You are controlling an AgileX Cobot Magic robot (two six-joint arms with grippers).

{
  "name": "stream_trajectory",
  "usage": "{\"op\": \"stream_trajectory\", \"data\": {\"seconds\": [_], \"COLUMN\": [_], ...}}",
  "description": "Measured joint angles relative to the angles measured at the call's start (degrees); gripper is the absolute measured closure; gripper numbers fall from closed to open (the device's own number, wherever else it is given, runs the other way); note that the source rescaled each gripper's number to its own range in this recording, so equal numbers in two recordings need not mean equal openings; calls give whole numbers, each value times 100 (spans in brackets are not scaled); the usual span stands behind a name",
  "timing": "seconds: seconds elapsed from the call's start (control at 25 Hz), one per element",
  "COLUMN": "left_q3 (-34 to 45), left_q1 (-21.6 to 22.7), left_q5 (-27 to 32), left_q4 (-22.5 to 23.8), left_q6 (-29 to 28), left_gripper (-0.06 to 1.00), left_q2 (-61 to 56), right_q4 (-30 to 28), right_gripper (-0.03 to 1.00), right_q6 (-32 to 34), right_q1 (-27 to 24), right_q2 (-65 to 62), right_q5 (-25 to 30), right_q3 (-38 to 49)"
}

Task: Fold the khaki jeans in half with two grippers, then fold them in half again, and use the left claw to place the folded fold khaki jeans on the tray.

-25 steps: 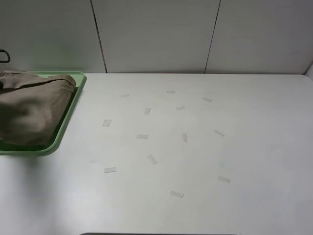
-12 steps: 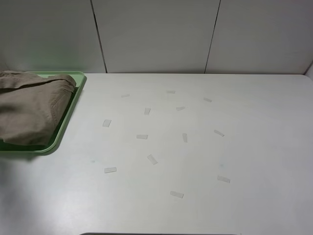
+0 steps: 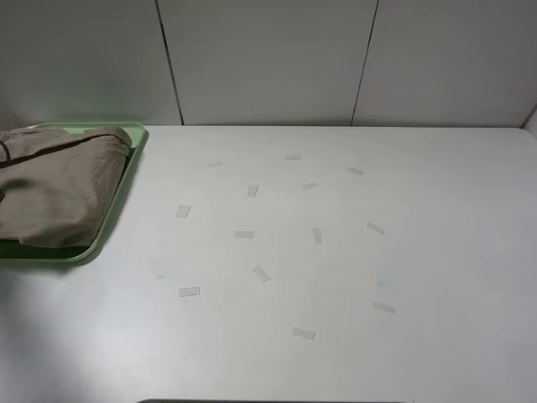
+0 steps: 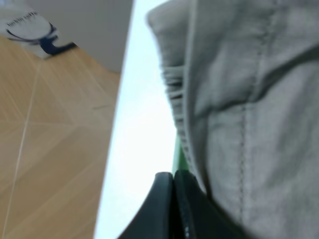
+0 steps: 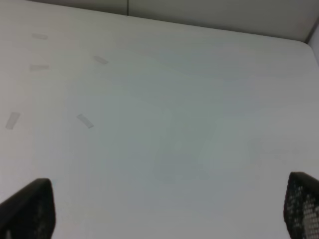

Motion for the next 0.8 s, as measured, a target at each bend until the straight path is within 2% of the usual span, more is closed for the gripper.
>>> {"op": "stream_trajectory", "data": {"seconds": [0.24,0.44,0.68,0.8], "left_q3": [5,16,16,16], "left_q1": [-7,-8,-27,-27], "left_q5": [-46,-38,105,249], "left_q4": [0,0,23,283], "left_q6": [-6,-260,-1025,-1662], "left_gripper": [94,94,94,92], "left_q2": [-57,-620,-1755,-2322], "right_q4": [0,0,0,0], "right_gripper": [-3,-3,-3,-3], "right_q6": [0,0,0,0], "right_q1": [0,0,0,0], "right_q2": [0,0,0,0], "right_q5": [0,0,0,0], "right_q3": [0,0,0,0]}}
